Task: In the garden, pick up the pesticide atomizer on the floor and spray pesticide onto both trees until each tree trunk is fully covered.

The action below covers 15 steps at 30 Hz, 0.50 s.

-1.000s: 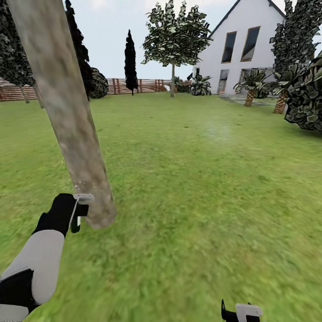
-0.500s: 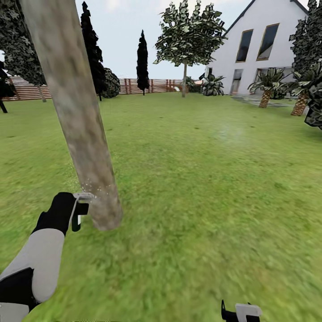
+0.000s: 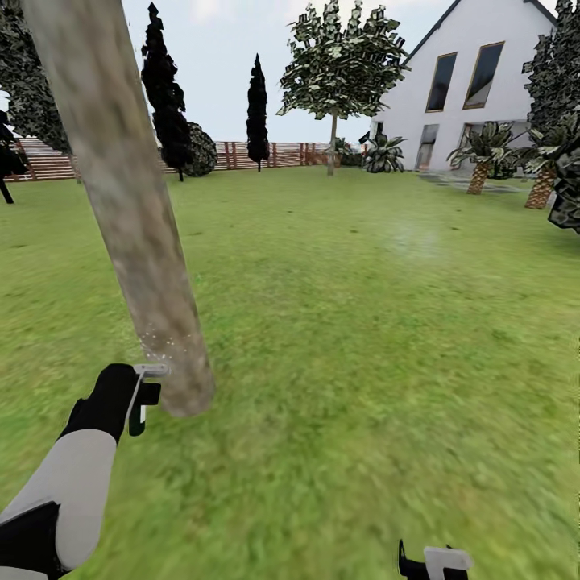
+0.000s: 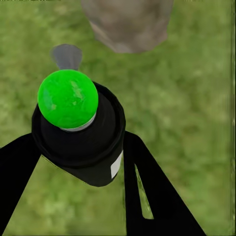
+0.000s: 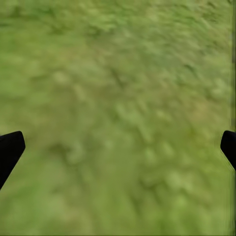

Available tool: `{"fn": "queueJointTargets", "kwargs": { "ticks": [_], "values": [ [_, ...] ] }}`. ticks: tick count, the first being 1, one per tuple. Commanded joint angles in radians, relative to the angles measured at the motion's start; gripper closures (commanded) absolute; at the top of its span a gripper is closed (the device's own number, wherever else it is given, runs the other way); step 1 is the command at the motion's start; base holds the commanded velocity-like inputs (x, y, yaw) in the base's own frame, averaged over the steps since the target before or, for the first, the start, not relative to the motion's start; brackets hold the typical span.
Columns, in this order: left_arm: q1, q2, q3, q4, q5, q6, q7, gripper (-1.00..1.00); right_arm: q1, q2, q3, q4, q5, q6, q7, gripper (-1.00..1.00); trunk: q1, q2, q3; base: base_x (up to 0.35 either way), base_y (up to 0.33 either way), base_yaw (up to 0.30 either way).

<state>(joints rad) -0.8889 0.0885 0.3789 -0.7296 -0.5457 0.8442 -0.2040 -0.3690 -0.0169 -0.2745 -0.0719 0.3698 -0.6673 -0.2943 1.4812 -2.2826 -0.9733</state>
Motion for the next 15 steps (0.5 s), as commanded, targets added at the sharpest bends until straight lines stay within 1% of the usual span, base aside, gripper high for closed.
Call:
{"fn": "queueJointTargets", "kwargs": {
  "ticks": [1, 7, 9, 12, 13, 15],
  "values": [
    [-0.001, -0.001, 0.005, -0.002, -0.011, 0.003, -0.009, 1.0, -0.001, 0.0, -0.004, 0.001, 0.011, -0.002, -0.006, -1.0, 0.0, 0.0, -0.001, 0.087, -0.267, 0.0],
    [-0.001, -0.001, 0.008, -0.002, -0.01, 0.003, -0.009, 1.0, -0.001, 0.0, -0.004, 0.001, 0.011, -0.002, -0.006, -1.0, 0.0, 0.0, -0.001, 0.013, -0.272, 0.005],
    [-0.001, -0.001, 0.008, -0.002, -0.01, 0.003, -0.009, 1.0, -0.001, 0.0, -0.004, 0.001, 0.011, -0.002, -0.006, -1.0, 0.0, 0.0, -0.001, 0.055, -0.273, 0.154],
    [-0.001, -0.003, 0.005, -0.002, -0.008, 0.003, -0.009, 1.0, -0.001, 0.0, -0.004, 0.001, 0.011, -0.002, -0.006, -1.0, 0.0, 0.0, -0.001, 0.076, -0.273, 0.251],
    [-0.006, -0.009, 0.002, -0.003, 0.003, 0.003, -0.009, 1.0, -0.001, 0.0, -0.005, 0.001, 0.011, -0.002, -0.006, -1.0, 0.0, 0.0, -0.001, 0.129, -0.264, 0.275],
    [-0.015, -0.035, -0.002, -0.004, 0.012, 0.003, -0.009, 1.0, -0.001, 0.0, -0.005, 0.001, 0.011, -0.002, -0.006, -1.0, 0.0, 0.0, -0.001, 0.143, -0.188, 0.232]
  ]
}}
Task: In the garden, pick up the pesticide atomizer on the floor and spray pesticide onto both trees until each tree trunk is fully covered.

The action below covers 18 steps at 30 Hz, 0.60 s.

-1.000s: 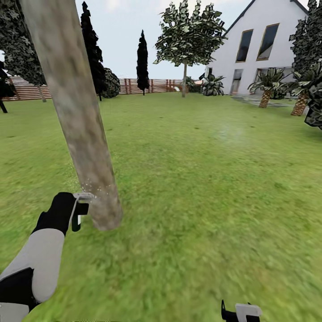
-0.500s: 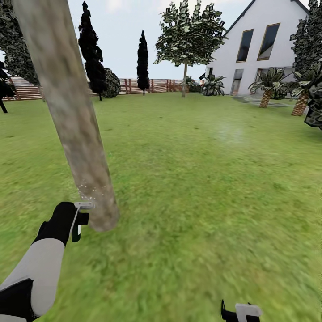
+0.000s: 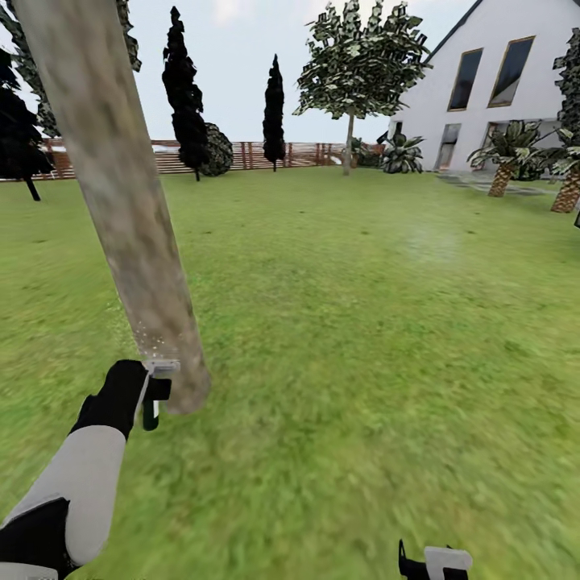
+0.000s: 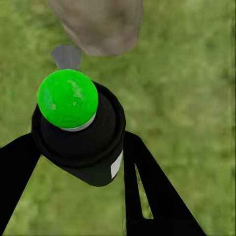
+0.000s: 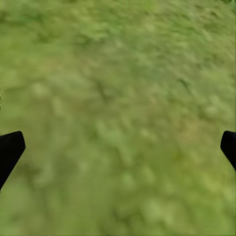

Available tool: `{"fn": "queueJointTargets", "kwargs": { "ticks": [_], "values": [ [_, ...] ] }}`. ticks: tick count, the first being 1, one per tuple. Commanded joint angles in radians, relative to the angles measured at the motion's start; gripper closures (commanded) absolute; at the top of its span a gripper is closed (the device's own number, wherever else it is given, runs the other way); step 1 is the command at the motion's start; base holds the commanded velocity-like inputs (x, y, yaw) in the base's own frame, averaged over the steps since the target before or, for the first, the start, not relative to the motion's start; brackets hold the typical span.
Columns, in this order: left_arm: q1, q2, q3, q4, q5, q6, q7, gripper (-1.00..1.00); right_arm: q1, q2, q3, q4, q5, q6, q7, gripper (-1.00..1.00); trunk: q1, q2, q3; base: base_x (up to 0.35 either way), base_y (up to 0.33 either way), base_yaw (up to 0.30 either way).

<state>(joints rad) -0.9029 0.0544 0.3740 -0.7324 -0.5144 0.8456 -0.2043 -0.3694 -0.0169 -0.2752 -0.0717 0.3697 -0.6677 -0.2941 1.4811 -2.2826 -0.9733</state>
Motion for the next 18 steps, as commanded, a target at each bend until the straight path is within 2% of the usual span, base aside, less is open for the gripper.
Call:
{"fn": "queueJointTargets", "kwargs": {
  "ticks": [1, 2, 3, 6, 8, 12, 18],
  "values": [
    [-0.003, -0.015, 0.001, -0.002, -0.019, 0.002, -0.009, 1.0, -0.001, 0.0, -0.004, 0.001, 0.011, -0.002, -0.007, -1.0, 0.0, 0.0, -0.001, 0.059, -0.073, 0.098],
    [-0.012, -0.025, 0.0, -0.003, -0.018, 0.002, -0.009, 1.0, 0.0, 0.0, -0.004, 0.001, 0.01, -0.002, -0.007, -1.0, 0.0, 0.0, -0.001, 0.024, -0.03, 0.04],
    [-0.064, -0.032, -0.001, -0.002, -0.019, 0.009, -0.01, 1.0, -0.001, -0.001, -0.004, 0.001, 0.011, -0.003, -0.007, -1.0, 0.0, 0.0, -0.001, 0.003, -0.004, 0.005],
    [-0.121, -0.029, -0.001, -0.002, -0.023, 0.022, -0.01, 1.0, -0.001, -0.002, -0.004, 0.001, 0.011, -0.002, -0.008, -1.0, 0.0, 0.0, -0.001, 0.001, -0.001, 0.001],
    [-0.159, -0.017, -0.001, -0.002, -0.026, 0.067, -0.01, 1.0, 0.0, -0.002, -0.004, 0.001, 0.011, -0.001, -0.007, -1.0, 0.0, 0.0, -0.001, 0.0, 0.0, 0.0],
    [-0.158, 0.007, 0.0, -0.002, -0.028, 0.082, -0.012, 1.0, -0.001, -0.002, -0.004, 0.001, 0.011, -0.001, -0.007, -1.0, 0.0, 0.0, -0.001, 0.0, 0.0, 0.0],
    [-0.145, 0.004, -0.007, -0.001, -0.029, 0.08, -0.011, 1.0, 0.0, 0.0, -0.004, 0.001, 0.011, -0.001, -0.007, -1.0, 0.0, 0.0, -0.001, 0.045, -0.185, 0.125]
  ]
}}
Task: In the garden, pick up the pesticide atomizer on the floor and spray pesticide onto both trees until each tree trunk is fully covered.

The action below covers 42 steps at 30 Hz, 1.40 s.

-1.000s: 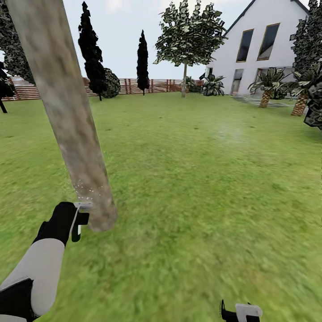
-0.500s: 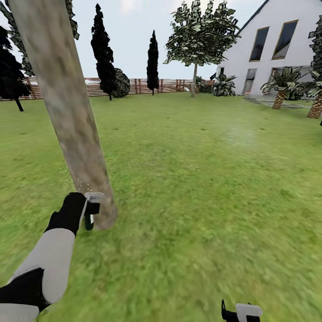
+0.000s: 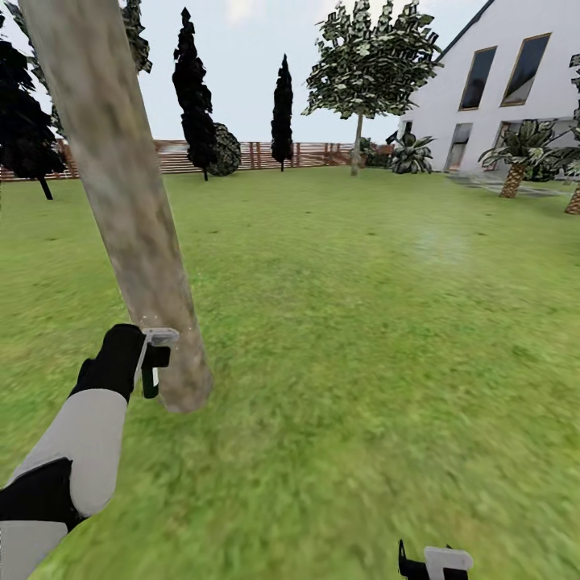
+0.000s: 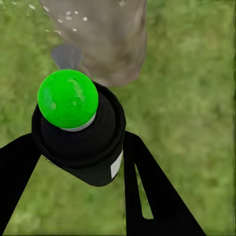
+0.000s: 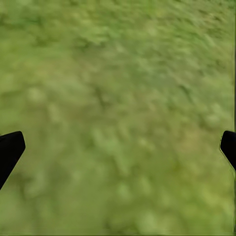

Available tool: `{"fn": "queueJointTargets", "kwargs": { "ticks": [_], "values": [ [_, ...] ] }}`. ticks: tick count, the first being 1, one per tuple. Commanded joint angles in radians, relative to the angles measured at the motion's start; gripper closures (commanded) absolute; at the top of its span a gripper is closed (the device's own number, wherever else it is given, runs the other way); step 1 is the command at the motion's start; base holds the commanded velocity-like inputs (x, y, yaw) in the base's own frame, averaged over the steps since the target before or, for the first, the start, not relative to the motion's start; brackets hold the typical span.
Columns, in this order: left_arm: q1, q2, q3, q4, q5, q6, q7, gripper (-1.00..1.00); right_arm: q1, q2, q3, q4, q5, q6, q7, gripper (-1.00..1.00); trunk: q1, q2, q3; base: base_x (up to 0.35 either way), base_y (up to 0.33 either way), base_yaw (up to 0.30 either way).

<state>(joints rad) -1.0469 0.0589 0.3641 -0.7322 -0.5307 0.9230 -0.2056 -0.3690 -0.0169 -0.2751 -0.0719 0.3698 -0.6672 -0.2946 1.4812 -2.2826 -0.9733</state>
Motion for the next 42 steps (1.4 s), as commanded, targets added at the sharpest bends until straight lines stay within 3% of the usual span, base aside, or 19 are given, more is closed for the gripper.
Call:
{"fn": "queueJointTargets", "kwargs": {
  "ticks": [1, 12, 31, 42],
  "values": [
    [-0.001, -0.002, 0.003, -0.001, -0.012, 0.002, -0.009, 1.0, -0.001, 0.0, -0.004, 0.001, 0.011, -0.002, -0.006, -1.0, 0.0, 0.0, -0.001, 0.077, -0.263, 0.018],
    [-0.001, 0.002, 0.005, -0.001, -0.013, 0.002, -0.009, 1.0, -0.001, 0.0, -0.004, 0.001, 0.011, -0.003, -0.006, -1.0, 0.0, 0.0, -0.001, 0.023, -0.269, 0.009],
    [0.002, 0.007, 0.011, -0.001, -0.014, -0.001, -0.009, 1.0, -0.001, 0.0, -0.004, 0.001, 0.011, -0.002, -0.006, -1.0, 0.0, 0.0, -0.001, 0.0, -0.271, 0.266],
    [0.002, 0.004, 0.005, -0.001, -0.012, 0.0, -0.008, 1.0, -0.001, -0.001, -0.004, 0.001, 0.011, -0.003, -0.008, -1.0, 0.0, 0.0, -0.001, 0.081, -0.265, 0.023]
  ]
}}
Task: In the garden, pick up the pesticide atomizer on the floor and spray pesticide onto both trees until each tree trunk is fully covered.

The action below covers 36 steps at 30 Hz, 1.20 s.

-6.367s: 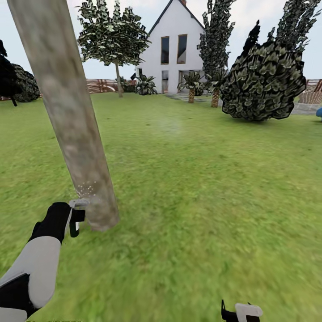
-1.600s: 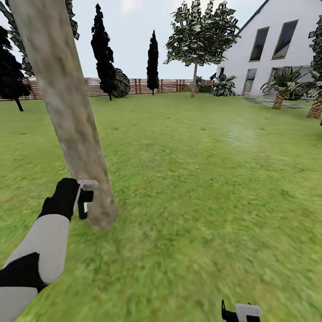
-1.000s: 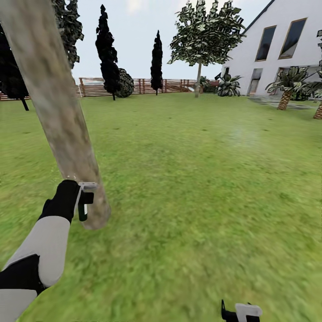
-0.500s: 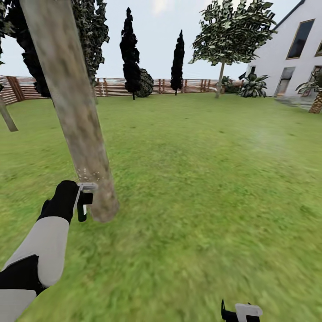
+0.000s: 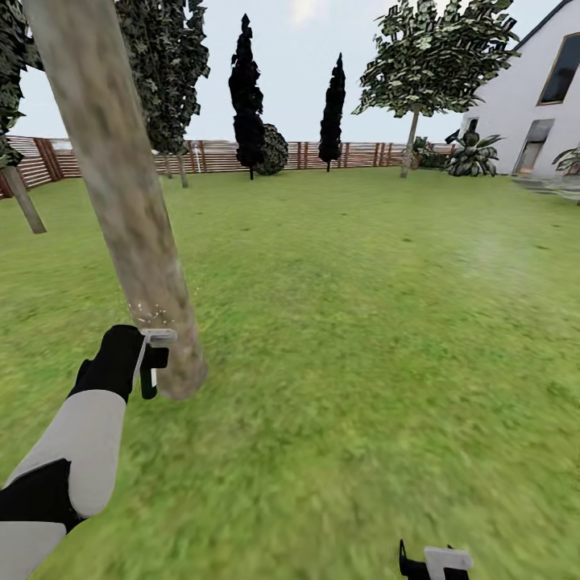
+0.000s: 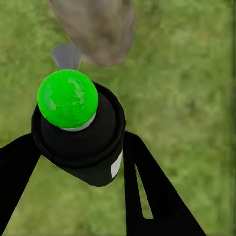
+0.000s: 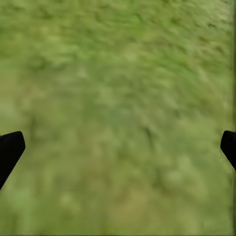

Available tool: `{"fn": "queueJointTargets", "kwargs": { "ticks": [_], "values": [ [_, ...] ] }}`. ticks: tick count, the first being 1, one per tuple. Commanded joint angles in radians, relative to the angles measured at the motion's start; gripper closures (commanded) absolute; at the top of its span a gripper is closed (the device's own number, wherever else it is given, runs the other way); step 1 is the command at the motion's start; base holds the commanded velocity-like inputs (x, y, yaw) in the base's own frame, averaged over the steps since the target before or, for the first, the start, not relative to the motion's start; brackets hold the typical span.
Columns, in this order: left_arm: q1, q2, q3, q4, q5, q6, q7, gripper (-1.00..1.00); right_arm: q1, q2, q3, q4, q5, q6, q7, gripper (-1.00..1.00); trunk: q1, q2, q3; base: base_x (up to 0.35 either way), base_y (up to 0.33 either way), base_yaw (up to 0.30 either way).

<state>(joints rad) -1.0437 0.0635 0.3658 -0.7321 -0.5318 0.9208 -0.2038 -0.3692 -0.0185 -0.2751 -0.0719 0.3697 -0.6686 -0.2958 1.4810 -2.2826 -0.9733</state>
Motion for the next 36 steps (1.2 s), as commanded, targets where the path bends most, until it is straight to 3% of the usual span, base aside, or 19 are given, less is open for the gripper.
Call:
{"fn": "queueJointTargets", "kwargs": {
  "ticks": [1, 7, 8, 10, 12, 17, 23, 27, 32, 36],
  "values": [
    [-0.001, -0.001, 0.003, -0.001, -0.011, 0.003, -0.009, 1.0, -0.001, 0.0, -0.004, 0.001, 0.01, -0.002, -0.006, -1.0, 0.0, 0.0, -0.001, 0.213, -0.214, 0.0],
    [-0.001, 0.001, 0.008, 0.0, -0.013, 0.002, -0.009, 1.0, -0.001, 0.002, -0.004, 0.001, 0.011, -0.002, -0.006, -1.0, 0.0, 0.0, -0.001, 0.23, -0.202, 0.033],
    [0.003, 0.01, 0.013, 0.0, -0.013, 0.0, -0.009, 1.0, -0.001, 0.002, -0.004, 0.001, 0.011, -0.002, -0.006, -1.0, 0.0, 0.0, -0.001, 0.233, -0.2, 0.241],
    [0.038, 0.066, 0.015, 0.001, -0.009, -0.005, -0.009, 1.0, 0.0, 0.002, -0.004, 0.001, 0.011, -0.001, -0.006, -1.0, 0.0, 0.0, -0.001, 0.234, -0.196, 0.268],
    [0.049, 0.075, 0.014, 0.001, -0.006, -0.006, -0.009, 1.0, 0.0, 0.002, -0.004, 0.001, 0.011, 0.0, -0.006, -1.0, 0.0, 0.0, -0.001, 0.235, -0.191, 0.276],
    [0.054, 0.033, 0.015, 0.013, 0.0, -0.009, -0.009, 1.0, -0.001, 0.002, -0.004, 0.001, 0.011, 0.0, -0.006, -1.0, 0.0, 0.0, -0.001, 0.169, -0.227, 0.278],
    [0.097, 0.082, 0.031, 0.011, -0.004, -0.031, -0.01, 1.0, -0.001, 0.002, -0.004, 0.001, 0.011, -0.001, -0.006, -1.0, 0.0, 0.0, -0.001, 0.123, -0.256, 0.278],
    [0.099, 0.051, 0.032, 0.018, 0.0, -0.071, -0.009, 1.0, -0.001, 0.002, -0.004, 0.001, 0.011, -0.002, -0.006, -1.0, 0.0, 0.0, -0.001, 0.204, -0.227, 0.249],
    [0.128, 0.058, 0.032, 0.017, -0.006, -0.075, -0.009, 1.0, -0.001, 0.001, -0.004, 0.001, 0.011, -0.002, -0.006, -1.0, 0.0, 0.0, -0.001, 0.238, -0.191, 0.017],
    [0.129, 0.044, 0.029, 0.017, 0.0, -0.074, -0.008, 1.0, -0.001, 0.001, -0.004, 0.001, 0.011, -0.001, -0.006, -1.0, 0.0, 0.0, -0.001, 0.243, -0.183, 0.0]
  ]
}}
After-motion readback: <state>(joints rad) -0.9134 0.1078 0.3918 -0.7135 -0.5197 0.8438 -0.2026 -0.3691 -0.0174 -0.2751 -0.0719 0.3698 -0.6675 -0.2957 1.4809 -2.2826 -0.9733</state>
